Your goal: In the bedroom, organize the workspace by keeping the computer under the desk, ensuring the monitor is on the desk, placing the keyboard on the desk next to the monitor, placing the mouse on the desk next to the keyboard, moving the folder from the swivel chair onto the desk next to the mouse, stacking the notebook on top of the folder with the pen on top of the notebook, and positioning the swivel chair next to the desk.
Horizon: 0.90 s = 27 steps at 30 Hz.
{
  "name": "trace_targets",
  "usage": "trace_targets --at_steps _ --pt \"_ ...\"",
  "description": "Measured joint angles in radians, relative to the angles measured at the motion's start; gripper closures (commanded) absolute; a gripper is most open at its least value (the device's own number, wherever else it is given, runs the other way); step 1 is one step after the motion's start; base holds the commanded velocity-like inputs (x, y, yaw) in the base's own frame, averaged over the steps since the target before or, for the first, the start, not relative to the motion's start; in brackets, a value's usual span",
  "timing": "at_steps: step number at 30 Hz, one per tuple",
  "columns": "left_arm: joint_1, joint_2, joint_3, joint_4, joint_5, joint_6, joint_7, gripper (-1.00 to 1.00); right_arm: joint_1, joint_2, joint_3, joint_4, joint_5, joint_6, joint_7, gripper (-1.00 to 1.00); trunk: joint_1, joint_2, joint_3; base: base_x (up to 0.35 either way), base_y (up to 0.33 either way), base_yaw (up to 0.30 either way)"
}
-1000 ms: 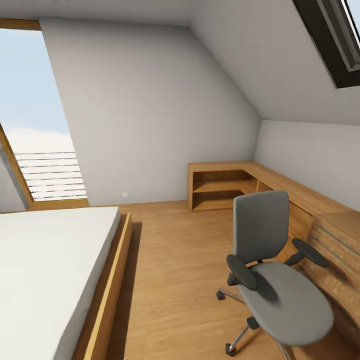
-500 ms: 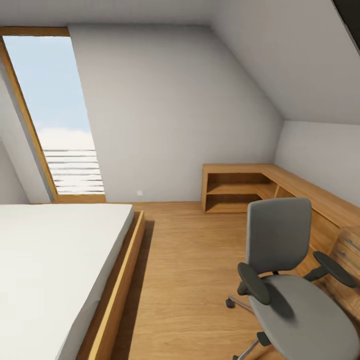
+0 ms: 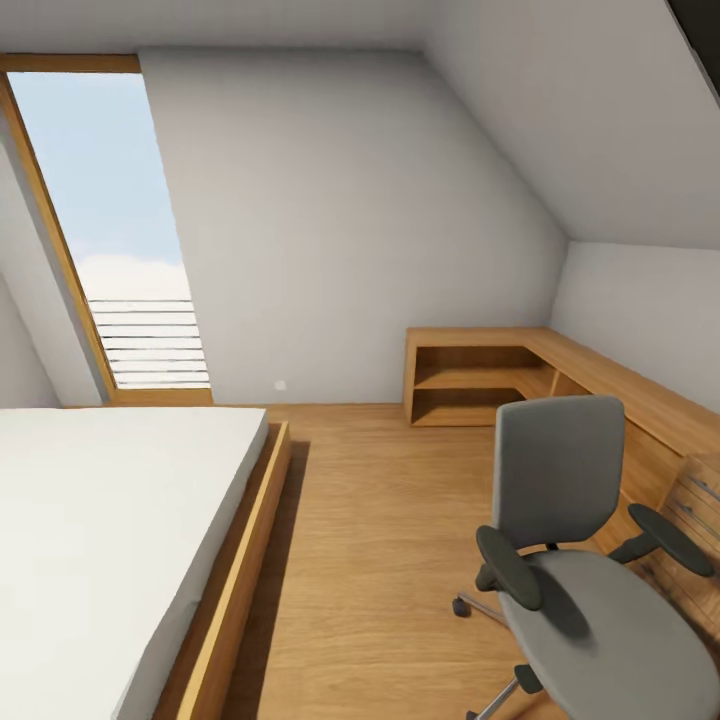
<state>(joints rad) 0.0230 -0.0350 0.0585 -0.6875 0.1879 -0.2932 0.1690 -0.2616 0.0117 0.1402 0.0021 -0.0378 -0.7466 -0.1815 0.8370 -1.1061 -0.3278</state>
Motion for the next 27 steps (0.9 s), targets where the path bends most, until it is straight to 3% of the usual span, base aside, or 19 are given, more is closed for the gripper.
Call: trace_targets --at_steps 1,5,10,17,20,21,27 --pt "0.0 -0.002 0.0 -0.047 -0.001 0.059 0.0 -1.0 0.0 0.0 0.0 0.0 0.0 0.0 0.0 -1.0 0.0 0.0 0.0 0.0 0.0 0.0" --pt "0.0 -0.004 -0.001 -0.132 -0.003 0.172 0.002 -1.0 0.0 0.0 0.0 0.0 -0.001 0.001 0.0 -1.0 0.0 0.0 0.0 0.0 0.0 0.0" --pt "0.001 -0.006 -0.001 -0.175 -0.003 0.226 -0.001 -1.0 0.0 0.001 0.0 -0.001 -0.002 0.001 0.0 -1.0 0.0 0.0 0.0 0.0 0.0 0.0" --pt "0.0 -0.005 -0.002 -0.09 -0.004 0.222 -0.004 -1.0 0.0 0.001 0.0 -0.003 -0.002 -0.001 0.0 -1.0 0.0 0.0 0.0 0.0 0.0 0.0" --pt "0.001 -0.005 -0.002 -0.055 -0.004 0.2 -0.005 -1.0 0.0 0.001 0.0 -0.002 -0.002 0.0 0.0 -1.0 0.0 0.0 0.0 0.1 0.0 0.0" --pt "0.0 -0.004 -0.002 -0.03 -0.005 0.163 -0.006 -1.0 0.0 0.002 -0.001 -0.002 -0.003 0.0 0.0 -1.0 -0.001 0.0 0.0 0.299 0.0 0.0" --pt "0.001 -0.005 -0.002 -0.028 -0.006 0.161 -0.004 -1.0 0.0 0.002 0.0 -0.002 -0.003 0.0 0.0 -1.0 0.0 0.0 0.0 0.147 0.0 0.0"
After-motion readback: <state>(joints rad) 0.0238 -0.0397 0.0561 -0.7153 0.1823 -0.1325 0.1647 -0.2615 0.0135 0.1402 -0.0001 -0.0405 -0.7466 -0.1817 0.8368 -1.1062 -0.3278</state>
